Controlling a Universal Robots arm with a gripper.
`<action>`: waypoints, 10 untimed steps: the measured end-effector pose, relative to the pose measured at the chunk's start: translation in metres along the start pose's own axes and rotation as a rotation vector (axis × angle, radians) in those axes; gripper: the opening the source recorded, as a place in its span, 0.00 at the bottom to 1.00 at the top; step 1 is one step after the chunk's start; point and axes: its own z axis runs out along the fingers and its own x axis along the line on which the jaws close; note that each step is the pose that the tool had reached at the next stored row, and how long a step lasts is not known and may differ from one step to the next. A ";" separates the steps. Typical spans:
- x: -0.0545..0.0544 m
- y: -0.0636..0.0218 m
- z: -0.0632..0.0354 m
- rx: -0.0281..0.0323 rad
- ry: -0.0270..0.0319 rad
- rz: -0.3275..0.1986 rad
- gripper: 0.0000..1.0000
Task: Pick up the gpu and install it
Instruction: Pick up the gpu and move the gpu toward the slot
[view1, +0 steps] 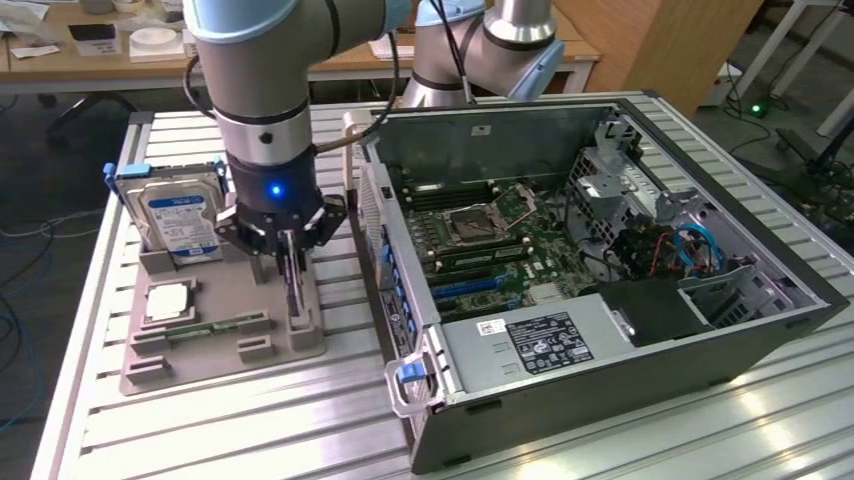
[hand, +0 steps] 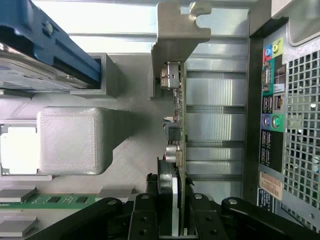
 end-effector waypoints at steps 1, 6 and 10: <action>0.000 0.0001 -0.0028 0.0001 0.0001 0.000 0.28; 0.000 0.0005 -0.0163 0.0000 0.0000 0.000 0.28; 0.000 0.0010 -0.0289 0.0000 0.0001 0.000 0.28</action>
